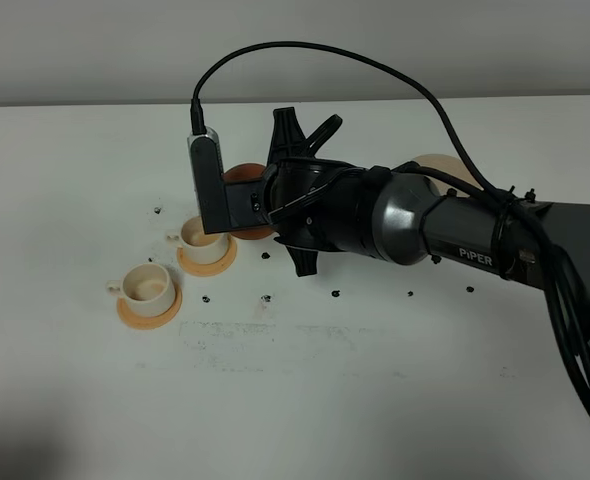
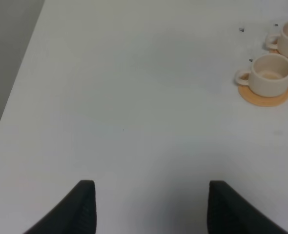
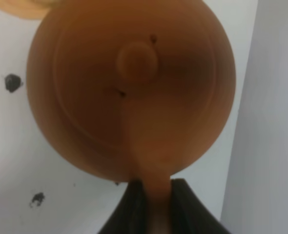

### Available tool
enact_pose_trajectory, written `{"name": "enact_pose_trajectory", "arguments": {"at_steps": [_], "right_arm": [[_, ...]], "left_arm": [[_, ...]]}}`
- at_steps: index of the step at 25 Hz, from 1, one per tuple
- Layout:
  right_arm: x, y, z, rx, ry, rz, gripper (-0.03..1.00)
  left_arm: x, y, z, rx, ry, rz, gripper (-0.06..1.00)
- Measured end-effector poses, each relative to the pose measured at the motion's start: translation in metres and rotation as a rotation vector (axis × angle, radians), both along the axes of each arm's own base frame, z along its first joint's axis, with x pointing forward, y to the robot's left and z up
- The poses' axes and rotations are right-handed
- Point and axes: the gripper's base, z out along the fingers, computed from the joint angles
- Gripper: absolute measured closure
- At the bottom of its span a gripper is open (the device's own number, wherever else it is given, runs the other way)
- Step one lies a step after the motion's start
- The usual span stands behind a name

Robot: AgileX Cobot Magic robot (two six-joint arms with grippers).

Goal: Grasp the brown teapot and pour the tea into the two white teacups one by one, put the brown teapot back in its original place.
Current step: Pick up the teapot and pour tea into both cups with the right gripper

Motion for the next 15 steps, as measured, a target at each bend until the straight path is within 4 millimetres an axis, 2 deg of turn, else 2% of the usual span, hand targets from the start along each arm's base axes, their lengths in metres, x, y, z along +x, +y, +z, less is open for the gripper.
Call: {"name": "enact_pose_trajectory", "arguments": {"at_steps": [15], "right_arm": [[0.0020,0.0021,0.0029,-0.037,-0.049,0.061,0.88]], "left_arm": [[0.0000,0.0000,0.0000,-0.001,0.000,0.000,0.44]]}}
